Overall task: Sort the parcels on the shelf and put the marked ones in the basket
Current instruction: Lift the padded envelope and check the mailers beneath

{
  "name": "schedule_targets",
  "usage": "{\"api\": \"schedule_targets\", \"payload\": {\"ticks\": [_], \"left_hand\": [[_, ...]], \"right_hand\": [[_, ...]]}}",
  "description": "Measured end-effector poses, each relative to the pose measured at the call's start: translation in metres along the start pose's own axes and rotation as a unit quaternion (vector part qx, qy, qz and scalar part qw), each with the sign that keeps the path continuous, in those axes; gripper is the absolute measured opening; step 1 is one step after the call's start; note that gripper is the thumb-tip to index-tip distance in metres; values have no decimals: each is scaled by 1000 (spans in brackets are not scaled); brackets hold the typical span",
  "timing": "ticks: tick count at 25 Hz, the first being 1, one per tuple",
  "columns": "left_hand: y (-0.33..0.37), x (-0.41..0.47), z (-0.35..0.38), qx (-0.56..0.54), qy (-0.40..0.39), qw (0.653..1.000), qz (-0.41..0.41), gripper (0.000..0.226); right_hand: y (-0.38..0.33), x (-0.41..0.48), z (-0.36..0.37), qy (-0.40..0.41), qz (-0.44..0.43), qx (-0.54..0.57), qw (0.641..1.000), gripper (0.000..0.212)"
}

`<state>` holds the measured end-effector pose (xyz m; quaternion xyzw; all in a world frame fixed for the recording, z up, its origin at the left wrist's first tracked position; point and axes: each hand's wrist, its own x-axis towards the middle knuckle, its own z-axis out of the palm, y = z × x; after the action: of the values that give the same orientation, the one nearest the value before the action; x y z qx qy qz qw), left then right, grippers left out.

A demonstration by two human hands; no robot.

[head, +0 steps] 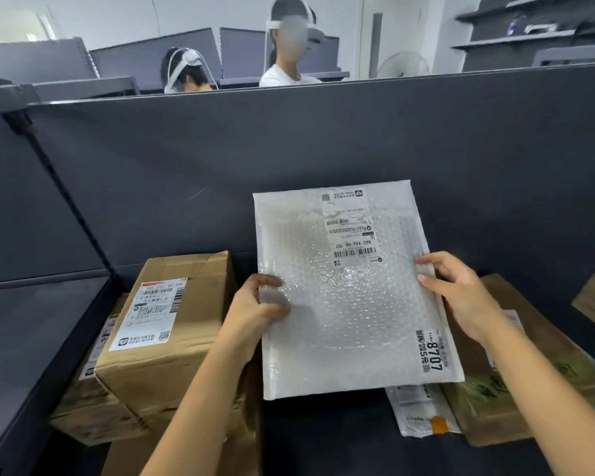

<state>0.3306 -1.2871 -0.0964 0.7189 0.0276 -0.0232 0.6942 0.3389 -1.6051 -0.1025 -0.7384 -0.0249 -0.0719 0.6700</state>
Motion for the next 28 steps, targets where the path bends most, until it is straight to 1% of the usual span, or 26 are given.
{"api": "schedule_targets", "payload": {"ticks": [2, 4, 7, 9, 11, 13, 15, 17, 19, 21, 23, 24, 26, 28], "left_hand": [[-9, 5, 13, 50, 44, 998, -11, 33], [-25, 9, 25, 94, 66, 993, -30, 29], [-63, 10, 37, 149, 56, 982, -99, 31], [-93, 7, 41, 211, 47, 964, -154, 34], [-120, 3, 45, 241, 55, 950, -188, 39], [-142, -3, 47, 257, 73, 947, -178, 50], [-165, -6, 49, 275, 79, 944, -167, 61], [-189, -11, 50, 321, 63, 927, -185, 72], [-210, -14, 52, 377, 65, 904, -189, 80], [-225, -15, 54, 402, 78, 891, -198, 83], [-238, -18, 54, 399, 63, 884, -234, 84], [-244, -19, 54, 410, 54, 879, -238, 85], [-256, -24, 56, 445, 43, 873, -196, 83], [-265, -26, 58, 468, 5, 869, -160, 76]], "right_hand": [[14, 1, 3, 16, 17, 4, 1000, 33], [33, -2, 2, 15, 40, -14, 999, 33], [64, -13, 6, 16, 88, -31, 996, 32], [83, -21, 19, 25, 136, -42, 989, 32], [103, -28, 35, 36, 173, -62, 982, 30], [121, -35, 49, 55, 185, -80, 978, 34], [140, -37, 60, 63, 201, -136, 968, 42], [161, -41, 70, 57, 234, -166, 956, 51], [180, -45, 80, 41, 261, -176, 948, 50], [198, -51, 88, 37, 264, -208, 941, 38], [213, -56, 92, 39, 264, -246, 932, 33], [219, -56, 92, 31, 275, -254, 927, 35], [230, -52, 92, -3, 307, -243, 920, 49], [236, -46, 98, -42, 337, -253, 906, 60]]}}
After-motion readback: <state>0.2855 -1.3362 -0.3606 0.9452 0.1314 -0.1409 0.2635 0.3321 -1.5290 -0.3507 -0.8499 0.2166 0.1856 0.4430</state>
